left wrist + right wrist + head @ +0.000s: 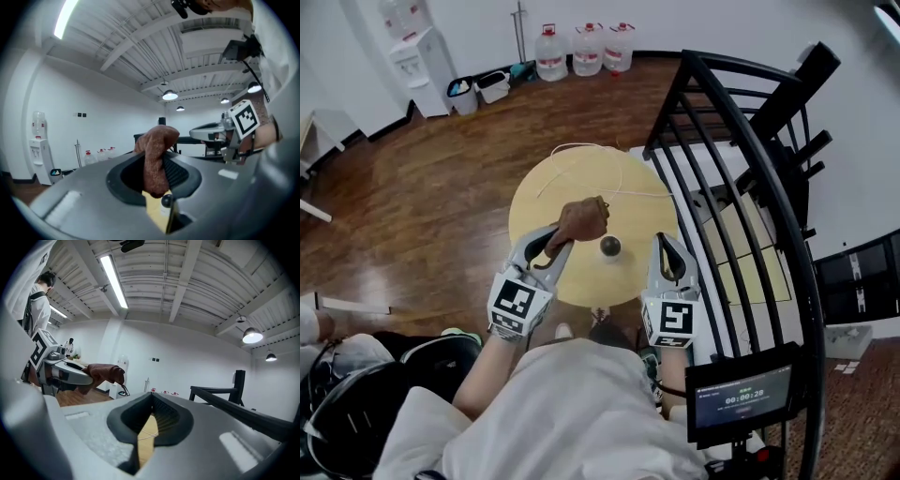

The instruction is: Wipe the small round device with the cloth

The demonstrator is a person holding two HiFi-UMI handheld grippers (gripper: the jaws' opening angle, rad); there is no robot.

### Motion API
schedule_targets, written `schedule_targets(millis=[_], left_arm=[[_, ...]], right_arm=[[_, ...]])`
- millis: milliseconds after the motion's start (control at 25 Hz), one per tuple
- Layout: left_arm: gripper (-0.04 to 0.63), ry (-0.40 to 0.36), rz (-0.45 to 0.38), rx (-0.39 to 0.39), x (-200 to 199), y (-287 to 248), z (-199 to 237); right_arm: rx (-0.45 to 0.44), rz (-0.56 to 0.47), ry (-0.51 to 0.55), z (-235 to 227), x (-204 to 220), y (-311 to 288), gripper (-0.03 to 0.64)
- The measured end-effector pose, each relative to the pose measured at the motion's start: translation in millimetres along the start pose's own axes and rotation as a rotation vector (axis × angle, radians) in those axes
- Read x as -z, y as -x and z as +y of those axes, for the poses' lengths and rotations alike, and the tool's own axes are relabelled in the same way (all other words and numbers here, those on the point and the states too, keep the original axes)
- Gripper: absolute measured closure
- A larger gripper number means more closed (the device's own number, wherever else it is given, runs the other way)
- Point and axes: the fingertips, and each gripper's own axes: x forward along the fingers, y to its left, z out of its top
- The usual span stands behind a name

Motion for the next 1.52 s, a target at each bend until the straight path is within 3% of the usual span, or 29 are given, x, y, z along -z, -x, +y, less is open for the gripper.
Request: schedule_targets(millis=[280,840,960,1080,1320,1520], left_arm=[[0.508,0.033,-0.100,-0.054,-7,34,0],[0.506,0.054,-0.104,-0.051,-12,42,-34],[0.506,0.023,-0.080,-0.044,-11,48,-35],[0.505,0.044,-0.064,-0.063,-5,57,-31],[0.505,0.016,0.000,0.070,25,67,-63],[0.505,0.034,-0.028,0.102,14,73,-83]], right_arm=[[0.050,-0.027,-0.102,-7,-4,39,0.612],[-0.023,-0.008,-0.111,-10,4,59,0.612],[-0.008,-0.003,-0.113,-8,2,63,0.612],[0.007,0.010,-0.099,-1,1,70,0.612],[0.035,0.066,-0.170,17,22,110,0.612],[0.046,0.057,-0.157,27,21,128,0.612]])
